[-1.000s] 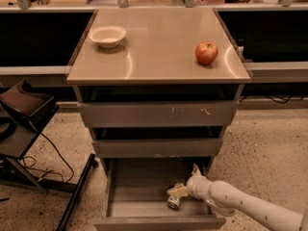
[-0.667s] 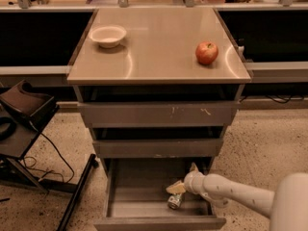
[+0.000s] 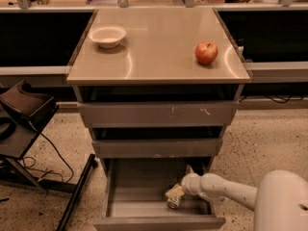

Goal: Pick 7up can from bottom drawer and place on counter

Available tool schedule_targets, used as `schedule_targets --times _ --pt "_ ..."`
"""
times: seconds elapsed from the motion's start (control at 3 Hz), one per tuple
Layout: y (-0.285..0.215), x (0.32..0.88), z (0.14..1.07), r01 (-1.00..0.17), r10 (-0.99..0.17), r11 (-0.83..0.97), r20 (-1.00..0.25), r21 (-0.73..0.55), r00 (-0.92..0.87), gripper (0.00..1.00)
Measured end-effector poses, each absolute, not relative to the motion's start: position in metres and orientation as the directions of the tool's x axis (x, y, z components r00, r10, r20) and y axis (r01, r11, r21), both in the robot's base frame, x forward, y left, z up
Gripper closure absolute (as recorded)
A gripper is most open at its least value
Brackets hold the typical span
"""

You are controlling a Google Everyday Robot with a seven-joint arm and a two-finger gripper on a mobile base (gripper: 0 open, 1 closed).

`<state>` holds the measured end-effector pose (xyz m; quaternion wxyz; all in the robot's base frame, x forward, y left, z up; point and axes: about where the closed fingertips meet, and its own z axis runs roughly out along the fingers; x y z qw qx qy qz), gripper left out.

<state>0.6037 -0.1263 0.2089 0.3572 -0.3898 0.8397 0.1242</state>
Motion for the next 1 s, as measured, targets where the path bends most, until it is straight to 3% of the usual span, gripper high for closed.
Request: schedule_targets --times 0.33,0.67,1.0 --pt "-0.114 0.635 0.176 -0.824 -0.592 0.566 -0.699 -0.007 -0.401 0.00" --pt "-0.114 0.635 0.176 -0.824 -0.592 0.566 -0.699 -0.007 -0.401 0.00" --pt "-0.102 0.599 0.169 -0.830 -0.575 0.557 -0.709 0.025 -0.408 0.00"
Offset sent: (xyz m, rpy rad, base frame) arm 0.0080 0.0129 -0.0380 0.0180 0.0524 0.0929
